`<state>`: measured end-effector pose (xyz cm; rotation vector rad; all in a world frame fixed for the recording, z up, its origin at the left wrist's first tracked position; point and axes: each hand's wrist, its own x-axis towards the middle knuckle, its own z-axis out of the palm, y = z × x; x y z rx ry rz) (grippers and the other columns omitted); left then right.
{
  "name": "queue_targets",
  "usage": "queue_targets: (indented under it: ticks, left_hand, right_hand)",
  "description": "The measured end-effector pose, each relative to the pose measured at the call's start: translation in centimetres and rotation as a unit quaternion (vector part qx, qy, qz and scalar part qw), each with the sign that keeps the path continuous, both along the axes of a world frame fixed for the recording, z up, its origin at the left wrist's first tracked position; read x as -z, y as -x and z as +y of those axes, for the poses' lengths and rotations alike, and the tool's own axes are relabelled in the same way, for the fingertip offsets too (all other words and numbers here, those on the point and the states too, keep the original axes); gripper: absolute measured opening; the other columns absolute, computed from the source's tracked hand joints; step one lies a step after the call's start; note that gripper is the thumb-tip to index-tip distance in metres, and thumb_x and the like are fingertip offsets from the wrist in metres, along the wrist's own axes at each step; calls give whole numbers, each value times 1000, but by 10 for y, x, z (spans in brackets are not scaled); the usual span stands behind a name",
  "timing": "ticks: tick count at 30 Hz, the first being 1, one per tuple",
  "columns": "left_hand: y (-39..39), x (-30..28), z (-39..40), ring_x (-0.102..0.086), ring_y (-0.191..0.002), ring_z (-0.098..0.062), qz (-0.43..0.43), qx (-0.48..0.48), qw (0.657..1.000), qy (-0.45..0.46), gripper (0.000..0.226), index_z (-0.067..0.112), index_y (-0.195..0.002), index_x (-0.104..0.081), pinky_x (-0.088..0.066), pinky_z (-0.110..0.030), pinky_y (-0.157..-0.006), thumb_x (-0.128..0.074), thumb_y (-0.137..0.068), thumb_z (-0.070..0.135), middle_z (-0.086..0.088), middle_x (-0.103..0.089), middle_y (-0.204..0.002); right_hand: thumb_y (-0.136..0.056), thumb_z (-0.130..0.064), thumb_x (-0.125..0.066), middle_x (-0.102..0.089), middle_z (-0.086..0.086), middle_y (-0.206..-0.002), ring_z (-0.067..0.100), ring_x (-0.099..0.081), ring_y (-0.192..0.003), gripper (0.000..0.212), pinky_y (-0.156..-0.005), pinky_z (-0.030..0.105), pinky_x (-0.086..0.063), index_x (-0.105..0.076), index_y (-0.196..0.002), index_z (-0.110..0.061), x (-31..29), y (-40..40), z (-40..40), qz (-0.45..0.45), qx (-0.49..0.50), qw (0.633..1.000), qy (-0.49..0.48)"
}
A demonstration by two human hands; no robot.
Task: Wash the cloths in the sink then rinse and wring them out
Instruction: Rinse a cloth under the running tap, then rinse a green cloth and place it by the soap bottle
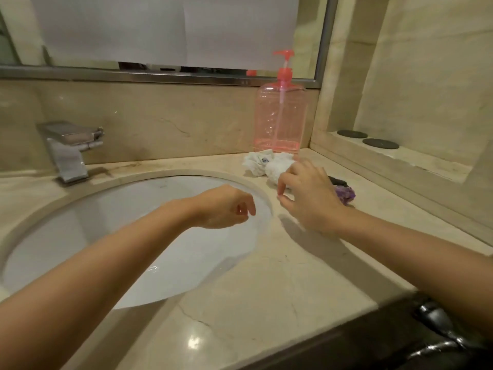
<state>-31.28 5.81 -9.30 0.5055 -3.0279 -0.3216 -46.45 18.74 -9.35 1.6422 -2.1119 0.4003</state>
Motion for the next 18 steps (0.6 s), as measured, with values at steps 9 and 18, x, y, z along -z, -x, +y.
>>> queue_targets:
  ticks: [9,18]
  left_hand:
    - [-141,-22,-40,-59,-97,-13,-64,-147,983,90,23,26,-113,-66,-48,-30,-86,-51,-96,20,5,-67,-110]
    - [-293,-16,-69,-40,-126,-27,-27,-411,886,211,45,22,-134,-48,-30,-35,-102,-56,-91,33,-7,-46,-135]
  right_hand:
    - [-92,-24,-56,-62,-3,-99,18,-50,-102,7,-88,30,-32,-63,-93,-23,11,-125,-70,-117,-184,973,-77]
    - [-89,-17,-62,-66,-3,-90,16,-59,-92,12,-83,33,-47,-58,-80,-24,33,-257,-134,-258,-315,903,-137]
